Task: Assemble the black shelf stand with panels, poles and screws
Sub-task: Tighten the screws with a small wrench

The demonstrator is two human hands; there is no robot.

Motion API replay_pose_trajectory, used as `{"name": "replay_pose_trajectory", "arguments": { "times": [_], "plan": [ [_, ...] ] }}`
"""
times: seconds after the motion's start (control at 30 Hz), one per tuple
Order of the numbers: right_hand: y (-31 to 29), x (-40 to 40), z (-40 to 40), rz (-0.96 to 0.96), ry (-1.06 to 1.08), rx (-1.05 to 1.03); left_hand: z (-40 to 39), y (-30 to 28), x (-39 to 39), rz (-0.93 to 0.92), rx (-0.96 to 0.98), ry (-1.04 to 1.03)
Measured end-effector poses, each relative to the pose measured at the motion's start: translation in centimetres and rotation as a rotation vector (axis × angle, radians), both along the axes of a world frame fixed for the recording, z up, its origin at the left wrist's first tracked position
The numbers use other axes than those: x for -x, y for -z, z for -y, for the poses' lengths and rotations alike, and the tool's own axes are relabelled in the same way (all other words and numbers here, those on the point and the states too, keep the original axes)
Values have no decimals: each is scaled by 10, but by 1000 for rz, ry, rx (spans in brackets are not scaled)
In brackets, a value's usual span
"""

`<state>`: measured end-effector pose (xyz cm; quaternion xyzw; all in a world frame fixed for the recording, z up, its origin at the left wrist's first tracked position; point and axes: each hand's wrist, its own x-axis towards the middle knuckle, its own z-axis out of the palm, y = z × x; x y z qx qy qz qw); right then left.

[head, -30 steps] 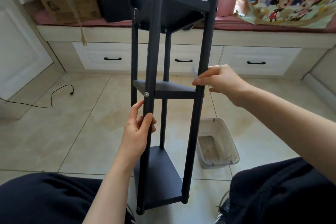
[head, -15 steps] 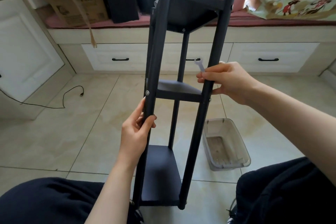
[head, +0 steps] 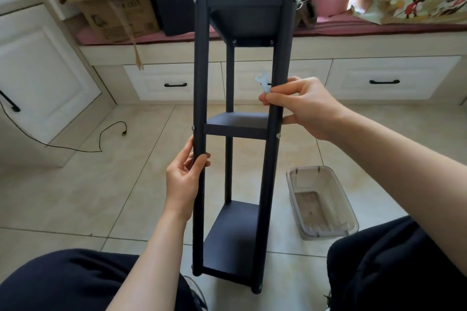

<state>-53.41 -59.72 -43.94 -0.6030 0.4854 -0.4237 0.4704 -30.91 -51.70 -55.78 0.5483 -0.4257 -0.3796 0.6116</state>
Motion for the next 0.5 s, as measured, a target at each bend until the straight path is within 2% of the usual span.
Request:
{"name": "replay_pose_trajectory", "arguments": {
  "times": [0.13, 0.23, 0.3, 0.37, 0.43, 0.5],
  "plan": [
    [-3, -6, -2, -29, -4, 33, 6, 2, -5, 69, -22, -29],
    [-5, -15, -8, -70, -42, 74, 3, 3, 0, 380, -33, -287],
    [-6, -22, -11, -104, -63, 98, -10, 1, 17, 427, 36, -394],
    [-7, -28, -11, -114, -68, 116, -25, -1, 38, 301, 46, -256],
    [-9, -33, -11, -92, -61, 117, -33, -1, 53, 154, -40, -33],
    [-10, -37, -13, -67, -56, 105, -35, 3, 60, 102, -103, 87]
  ]
}}
